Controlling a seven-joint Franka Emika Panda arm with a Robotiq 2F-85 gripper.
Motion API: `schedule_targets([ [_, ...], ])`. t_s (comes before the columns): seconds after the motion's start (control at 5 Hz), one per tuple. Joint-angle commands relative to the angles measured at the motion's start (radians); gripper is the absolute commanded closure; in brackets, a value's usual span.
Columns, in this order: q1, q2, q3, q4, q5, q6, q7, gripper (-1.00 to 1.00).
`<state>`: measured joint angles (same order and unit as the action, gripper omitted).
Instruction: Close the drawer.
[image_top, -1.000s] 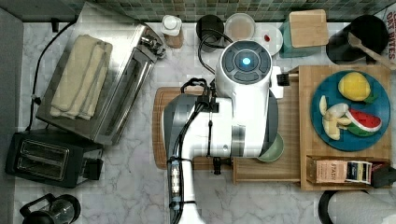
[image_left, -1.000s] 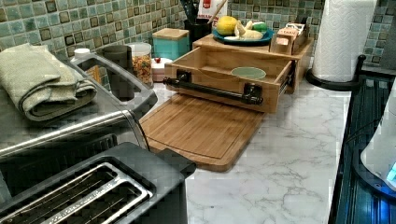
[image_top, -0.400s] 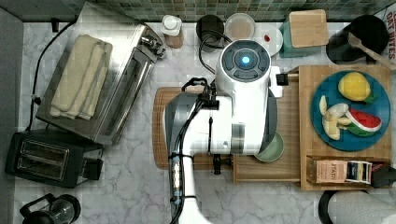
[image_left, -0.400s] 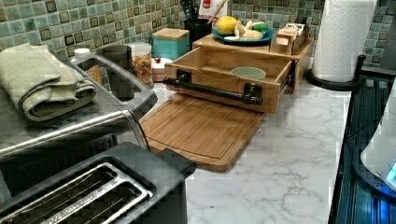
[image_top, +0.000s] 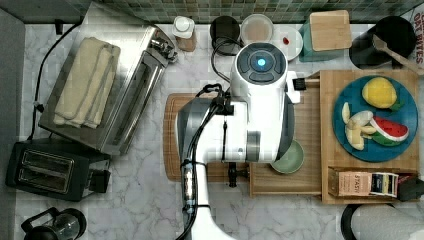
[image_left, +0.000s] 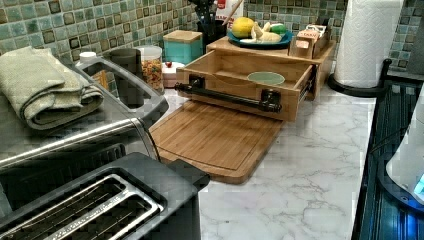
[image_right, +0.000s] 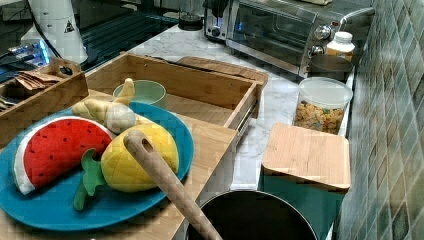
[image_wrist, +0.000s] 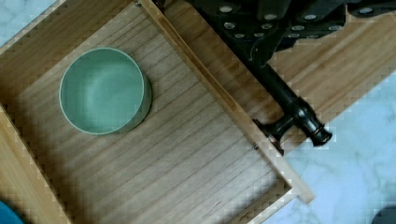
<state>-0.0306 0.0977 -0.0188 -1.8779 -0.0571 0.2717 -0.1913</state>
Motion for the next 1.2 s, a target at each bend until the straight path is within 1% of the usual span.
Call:
schedule_targets([
  [0.2,0.098,-0.143,0.113,-0.150,0.046,0.136,-0.150,1.00],
  [0.4,0.101,-0.107,0.138,-0.142,0.031,0.116,-0.218,1.00],
  [0.6,0.106,-0.053,0.155,-0.138,-0.026,0.097,-0.323,1.00],
  [0.8,0.121,-0.018,0.164,-0.178,-0.103,0.151,-0.368,1.00],
  [1.0,0.118,0.015,0.177,-0.215,-0.138,0.185,-0.366,1.00],
  [1.2,0.139,0.033,0.138,-0.267,-0.126,0.257,-0.390,1.00],
])
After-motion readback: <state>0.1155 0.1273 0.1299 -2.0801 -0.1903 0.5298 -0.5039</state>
